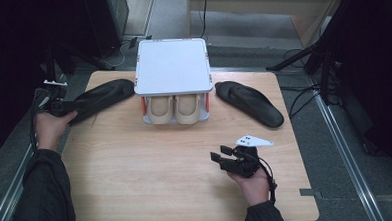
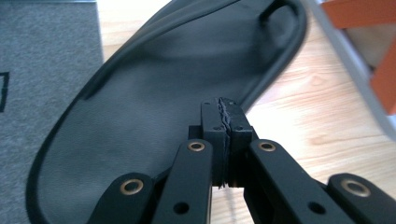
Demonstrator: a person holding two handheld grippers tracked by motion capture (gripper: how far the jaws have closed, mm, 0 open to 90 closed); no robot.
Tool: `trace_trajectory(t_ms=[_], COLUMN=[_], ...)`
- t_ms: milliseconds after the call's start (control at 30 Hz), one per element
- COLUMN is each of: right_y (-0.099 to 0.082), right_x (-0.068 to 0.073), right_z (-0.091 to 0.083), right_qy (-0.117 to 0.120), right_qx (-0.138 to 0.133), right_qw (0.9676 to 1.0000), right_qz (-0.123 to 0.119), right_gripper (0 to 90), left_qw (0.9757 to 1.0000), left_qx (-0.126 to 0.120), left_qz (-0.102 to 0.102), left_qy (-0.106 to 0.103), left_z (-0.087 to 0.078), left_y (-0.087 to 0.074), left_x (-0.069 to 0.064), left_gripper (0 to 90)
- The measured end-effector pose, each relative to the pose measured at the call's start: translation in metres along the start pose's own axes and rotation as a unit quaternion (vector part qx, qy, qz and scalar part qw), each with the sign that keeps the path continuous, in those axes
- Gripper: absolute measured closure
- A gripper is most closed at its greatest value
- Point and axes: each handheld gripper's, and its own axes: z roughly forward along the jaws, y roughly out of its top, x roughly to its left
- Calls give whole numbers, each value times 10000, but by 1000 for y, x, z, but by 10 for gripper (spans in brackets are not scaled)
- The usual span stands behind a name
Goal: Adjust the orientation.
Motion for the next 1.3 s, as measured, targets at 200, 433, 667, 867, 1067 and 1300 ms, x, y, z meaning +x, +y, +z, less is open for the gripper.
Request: trace_trajectory(t_ms=[200,433,667,867,1067,1300], right_y=[-2,-2,-2,0,1,1], right_x=[1,1,-1,-3,-2,-3], right_z=[0,1,0,3,5,7], right_qy=[-173,-175,-176,-109,-89,-111], right_qx=[57,83,104,145,176,201], right_qw=[9997,9997,9997,9998,9997,9997], right_qz=[-153,-156,-96,-123,-139,-131], right_gripper=[494,494,494,494,494,494], left_qw=[9998,9998,9996,9995,9991,9989], left_qx=[157,206,266,302,388,396], left_qz=[-84,-55,-10,-22,85,62], left_qy=[22,20,6,-64,-113,-236], left_z=[11,15,15,14,15,15], left_y=[-4,-5,-7,-11,-13,-17], left_x=[7,4,-6,-15,-26,-37], left_gripper=[899,899,899,899,899,899])
